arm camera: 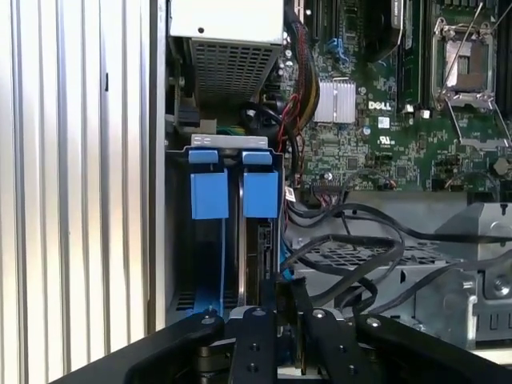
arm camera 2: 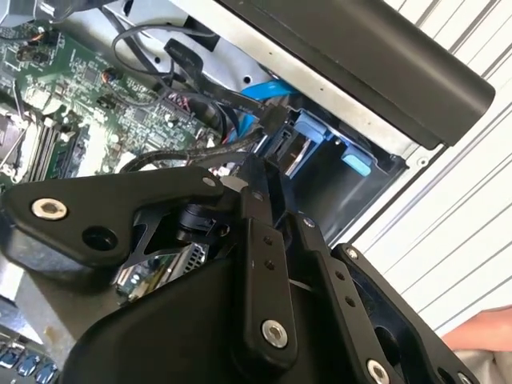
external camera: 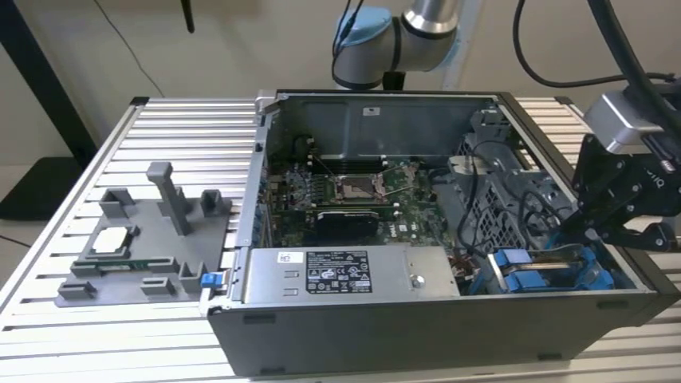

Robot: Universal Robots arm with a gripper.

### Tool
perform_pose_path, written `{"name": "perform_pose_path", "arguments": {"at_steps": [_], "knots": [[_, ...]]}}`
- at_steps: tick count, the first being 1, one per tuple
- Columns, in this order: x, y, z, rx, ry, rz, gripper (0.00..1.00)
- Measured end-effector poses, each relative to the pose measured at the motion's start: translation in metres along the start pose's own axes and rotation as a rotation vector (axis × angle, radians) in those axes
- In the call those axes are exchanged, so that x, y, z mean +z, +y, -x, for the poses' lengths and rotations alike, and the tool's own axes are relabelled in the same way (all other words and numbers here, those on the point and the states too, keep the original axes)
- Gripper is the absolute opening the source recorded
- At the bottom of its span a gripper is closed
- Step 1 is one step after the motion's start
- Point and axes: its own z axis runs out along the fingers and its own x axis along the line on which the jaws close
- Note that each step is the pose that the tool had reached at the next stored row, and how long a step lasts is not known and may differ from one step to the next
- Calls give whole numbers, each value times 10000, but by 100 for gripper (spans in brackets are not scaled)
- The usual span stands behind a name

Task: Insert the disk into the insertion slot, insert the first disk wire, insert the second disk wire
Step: 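Insert the first disk wire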

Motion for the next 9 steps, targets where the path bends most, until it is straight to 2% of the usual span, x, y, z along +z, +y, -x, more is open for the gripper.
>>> {"name": "perform_pose_path", "arguments": {"at_steps": [4, 9], "knots": [[17, -16, -5, 35, 4, 217, 0], [38, -53, -16, 36, -33, 238, 0]]}}
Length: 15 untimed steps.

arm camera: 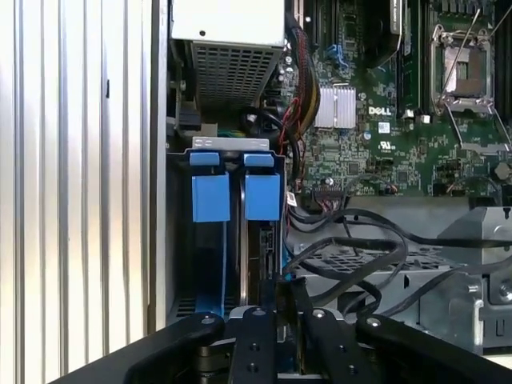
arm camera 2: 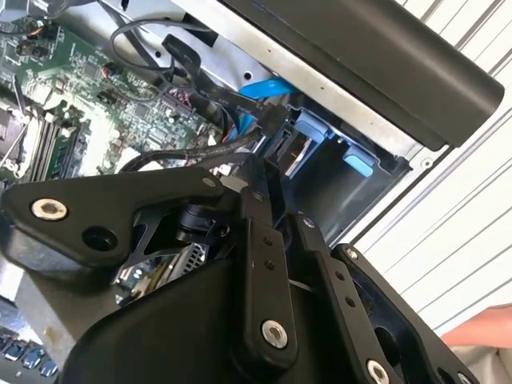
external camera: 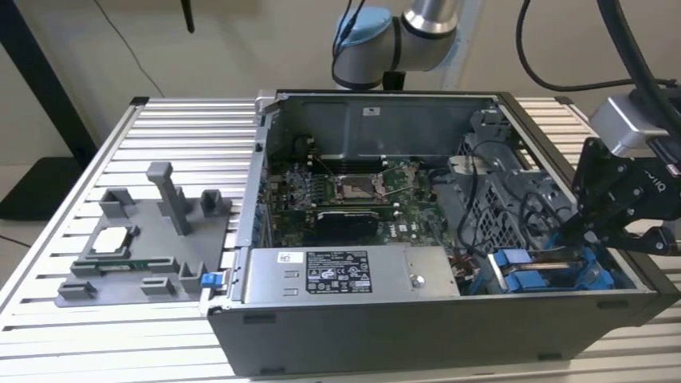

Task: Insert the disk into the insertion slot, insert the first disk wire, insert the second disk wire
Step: 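Insert the first disk wire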

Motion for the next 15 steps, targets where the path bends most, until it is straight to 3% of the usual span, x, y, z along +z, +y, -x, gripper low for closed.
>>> {"name": "perform_pose_path", "arguments": {"at_steps": [5, 15], "knots": [[15, -16, -9, -3, -74, 2, 0], [41, -19, -14, -13, -79, -47, 0]]}}
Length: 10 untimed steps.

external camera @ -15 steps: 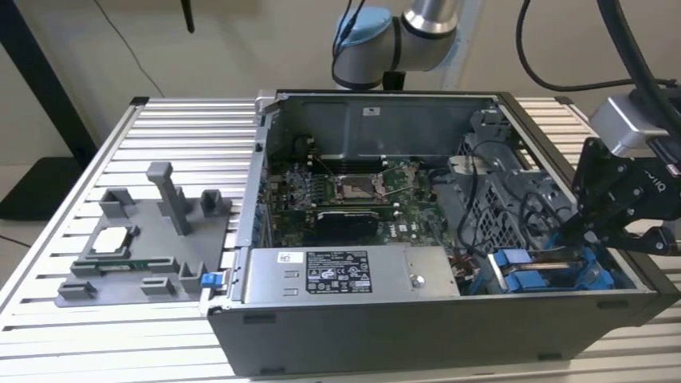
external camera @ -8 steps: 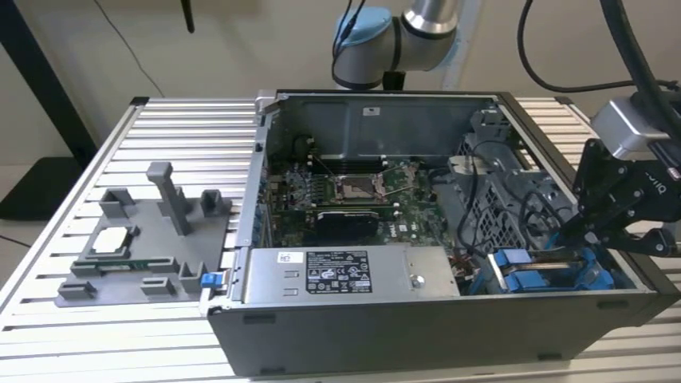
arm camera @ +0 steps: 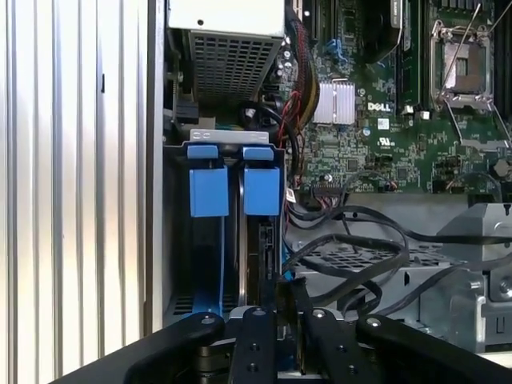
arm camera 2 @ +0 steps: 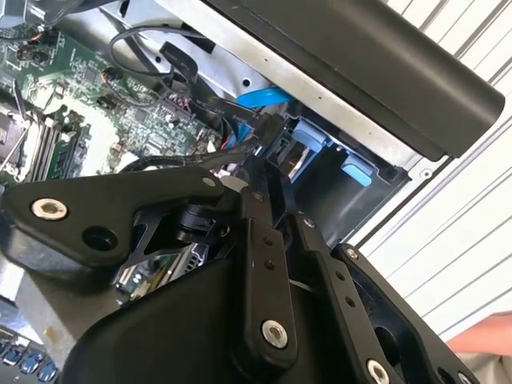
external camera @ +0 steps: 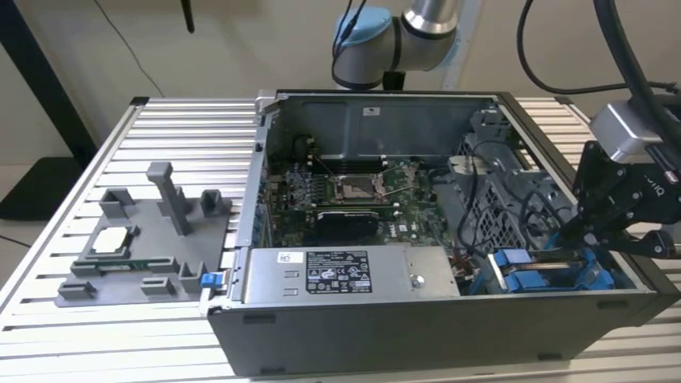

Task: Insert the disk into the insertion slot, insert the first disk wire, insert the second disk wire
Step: 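Insert the first disk wire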

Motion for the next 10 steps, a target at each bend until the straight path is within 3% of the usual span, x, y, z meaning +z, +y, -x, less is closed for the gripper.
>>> {"name": "perform_pose_path", "arguments": {"at_steps": [5, 10], "knots": [[17, 6, -6, -5, 0, -97, 0], [23, 14, -16, 4, -6, -122, 0]]}}
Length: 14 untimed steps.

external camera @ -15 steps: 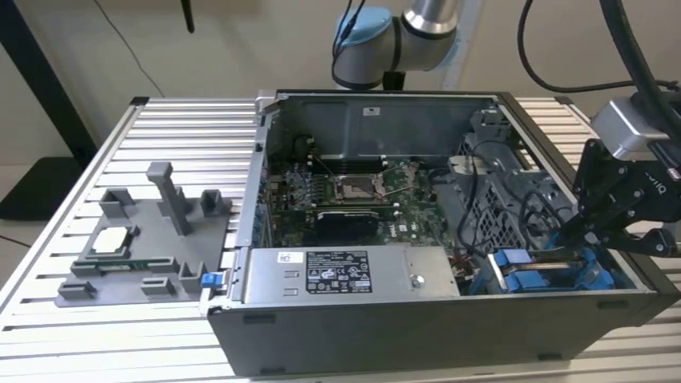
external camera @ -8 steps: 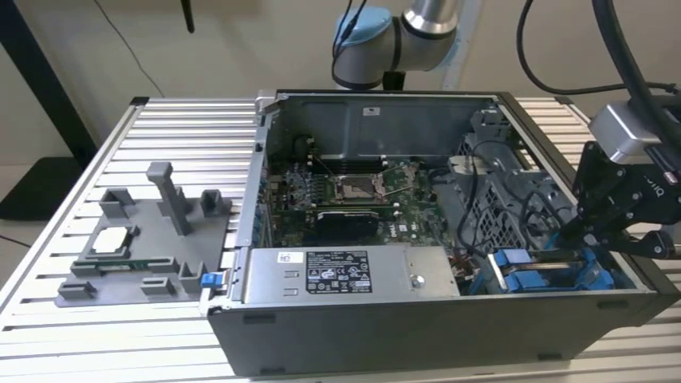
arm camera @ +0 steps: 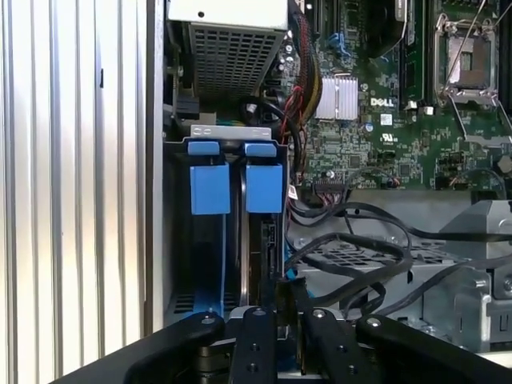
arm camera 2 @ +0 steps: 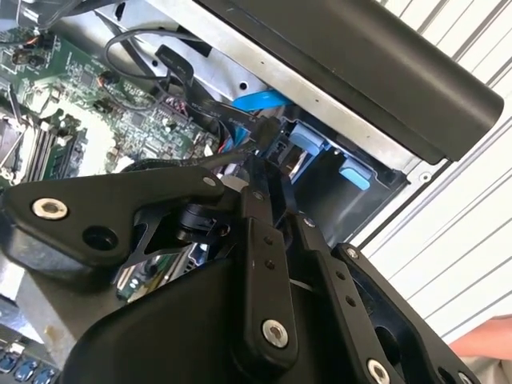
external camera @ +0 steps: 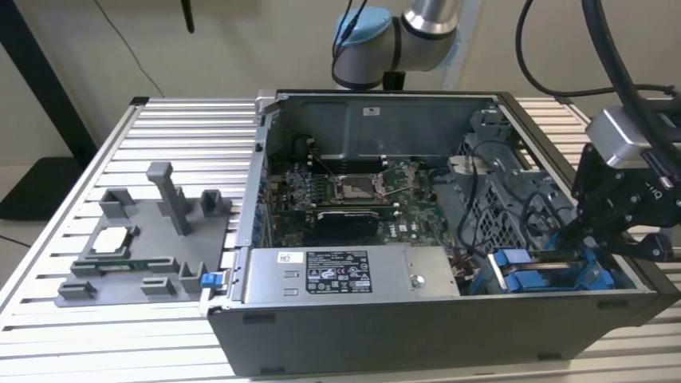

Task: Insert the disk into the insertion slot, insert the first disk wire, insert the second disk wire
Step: 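Insert the first disk wire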

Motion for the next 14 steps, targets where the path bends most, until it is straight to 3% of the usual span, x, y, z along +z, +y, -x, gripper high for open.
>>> {"name": "perform_pose_path", "arguments": {"at_steps": [14], "knots": [[53, 21, -21, 23, -4, -166, 0]]}}
